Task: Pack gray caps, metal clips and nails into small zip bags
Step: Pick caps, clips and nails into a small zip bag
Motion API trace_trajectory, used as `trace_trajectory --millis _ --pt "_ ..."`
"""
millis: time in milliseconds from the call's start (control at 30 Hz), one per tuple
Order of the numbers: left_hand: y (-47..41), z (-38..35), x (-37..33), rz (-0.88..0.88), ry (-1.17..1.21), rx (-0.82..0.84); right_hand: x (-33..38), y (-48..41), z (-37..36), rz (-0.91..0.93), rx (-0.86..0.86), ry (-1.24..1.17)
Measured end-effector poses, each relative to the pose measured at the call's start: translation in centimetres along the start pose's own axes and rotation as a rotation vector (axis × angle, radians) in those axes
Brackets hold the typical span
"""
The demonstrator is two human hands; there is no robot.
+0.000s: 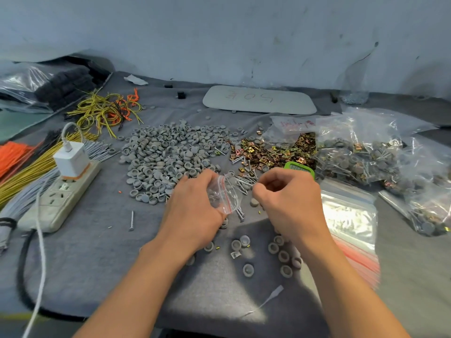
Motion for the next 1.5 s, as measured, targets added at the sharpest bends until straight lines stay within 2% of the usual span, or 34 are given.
trace_trajectory --millis 233,333,433,500,533,633,700,800,900,1000,1067,1133,1267,1367,1500 --pt "0.3 0.1 -0.7 -0.038 0.05 -0.015 1.5 1.1 -2.3 0.189 0.135 0.049" --pt "0.3 0.0 -0.6 -0.012 0.107 0.018 1.7 1.1 -2.3 0.155 0.135 -0.086" --pt "0.4 0.5 -0.5 0.021 0.197 -0.023 0.9 0.1 -1.0 0.074 0.017 -0.129" --pt "0.2 0.9 -0.3 0.08 0.376 -0.039 0.3 -0.4 -0.1 0.031 -0.031 0.001" --pt "0.0 1.0 -0.1 0.125 0.504 -0.034 0.0 -0.5 0.0 0.003 -0.001 0.087" --pt "-0.4 1.7 -0.1 0.212 0.872 -0.068 -0.5 0.3 -1.6 -0.075 0.216 0.315" --pt "-0.6 2.1 -0.2 0.21 1.008 -0.157 -0.4 1.2 -2.9 -0.077 0.306 0.515" --pt "-0.6 2.6 -0.1 0.136 0.895 -0.304 -0.4 1.6 -3.7 -0.069 0.301 0.656" --pt "-0.2 2.5 0.2 0.035 0.6 -0.326 -0.3 1.4 -3.1 -0.088 0.251 0.648" --pt "0.3 1.7 0.3 0.01 0.203 -0.212 -0.1 1.0 -2.1 -0.098 0.16 0.524" --pt "0.3 1.0 0.2 0.014 0.072 -0.093 -0.2 0.8 -1.5 -0.108 0.117 0.435" --pt "0.3 0.4 0.0 0.022 0.025 -0.007 -0.4 0.5 -1.0 -0.11 0.088 0.385" --pt "0.1 0.0 0.2 0.053 0.0 0.017 -0.4 0.1 -0.1 -0.065 0.014 0.117" --pt "-0.1 -0.2 0.2 0.061 -0.003 0.036 0.4 0.0 0.2 -0.019 0.079 -0.087" --pt "0.0 -0.2 -0.1 0.038 0.016 0.044 1.1 0.3 -0.7 0.025 0.198 -0.171"
Point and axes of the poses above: each hand's wrist, its own y-axis away from the middle knuckle, its own z-axis out of the back of the hand, x = y × z, the point moved 3 cm from there along -y, towards the middle knuckle, and after that the axes turned 8 degrees about -y, right-handed, at the moved point
